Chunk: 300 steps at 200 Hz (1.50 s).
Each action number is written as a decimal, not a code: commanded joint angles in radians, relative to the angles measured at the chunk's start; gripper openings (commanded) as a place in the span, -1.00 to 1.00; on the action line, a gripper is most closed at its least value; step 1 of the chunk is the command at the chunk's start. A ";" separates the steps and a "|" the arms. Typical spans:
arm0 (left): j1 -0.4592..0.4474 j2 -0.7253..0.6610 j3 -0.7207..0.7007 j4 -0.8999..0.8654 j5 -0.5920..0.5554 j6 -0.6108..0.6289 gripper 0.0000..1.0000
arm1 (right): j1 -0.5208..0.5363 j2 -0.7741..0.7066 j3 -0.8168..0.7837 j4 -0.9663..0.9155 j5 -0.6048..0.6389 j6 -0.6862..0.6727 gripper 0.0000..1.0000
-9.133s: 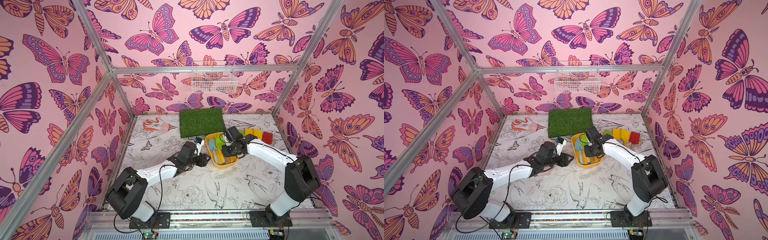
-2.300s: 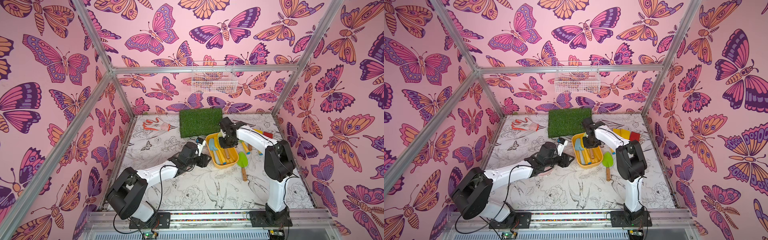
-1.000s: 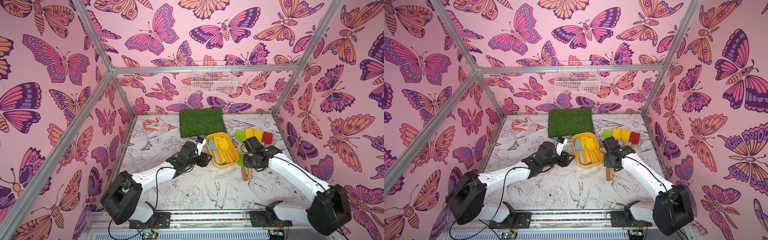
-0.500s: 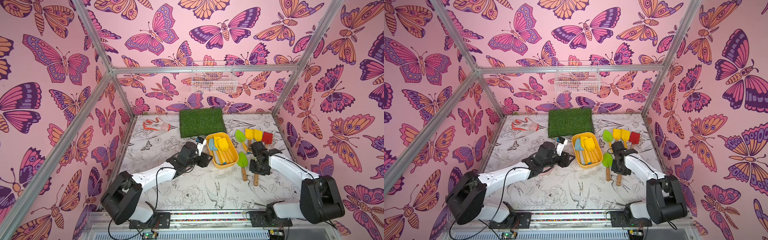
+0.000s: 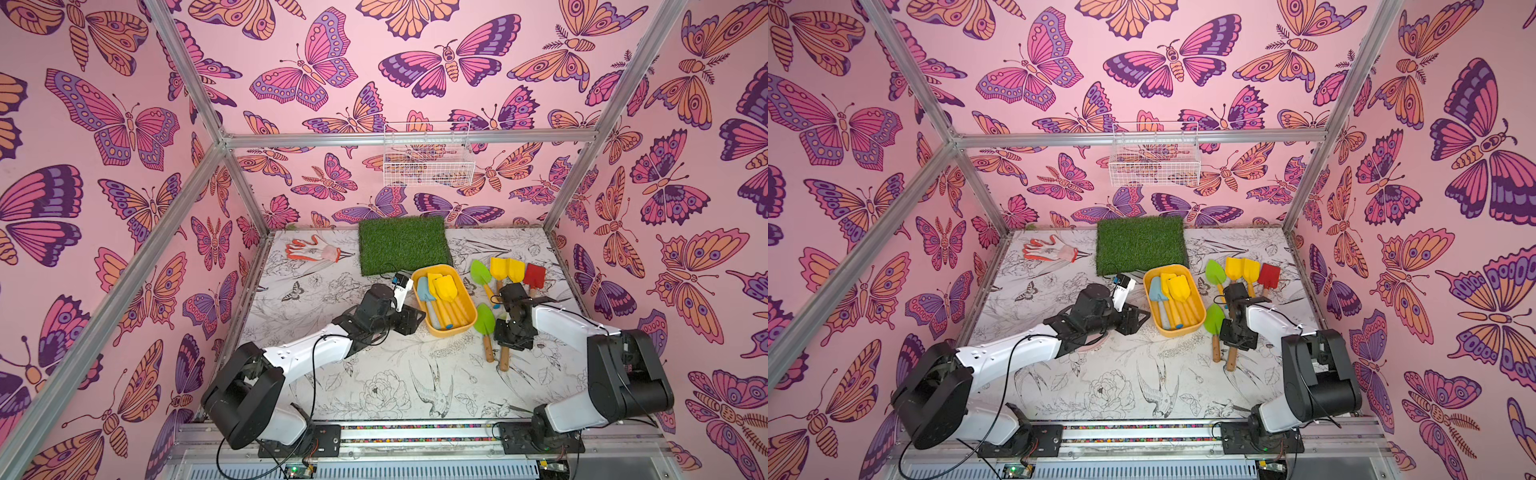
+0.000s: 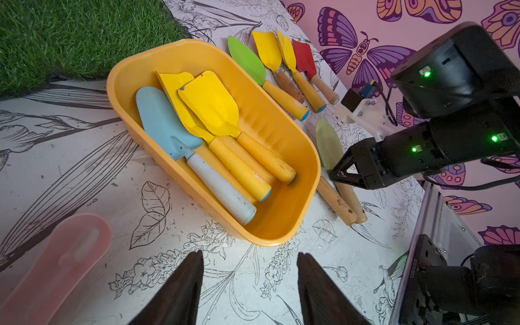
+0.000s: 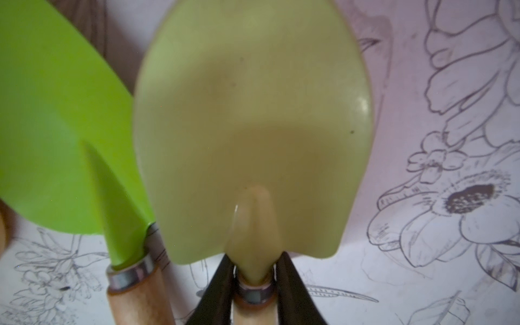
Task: Take the shovel out of the storage box
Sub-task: Place the shovel at the center of the board.
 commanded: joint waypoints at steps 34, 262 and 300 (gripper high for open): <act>-0.004 -0.010 -0.012 -0.011 0.004 0.022 0.18 | -0.008 0.027 0.015 0.011 -0.010 -0.001 -0.05; -0.006 0.012 -0.006 -0.012 0.000 0.020 0.19 | 0.155 -0.272 0.249 -0.212 -0.059 -0.072 -0.03; -0.006 0.015 -0.005 -0.011 -0.001 0.019 0.19 | 0.183 -0.229 0.328 -0.213 -0.118 -0.087 -0.01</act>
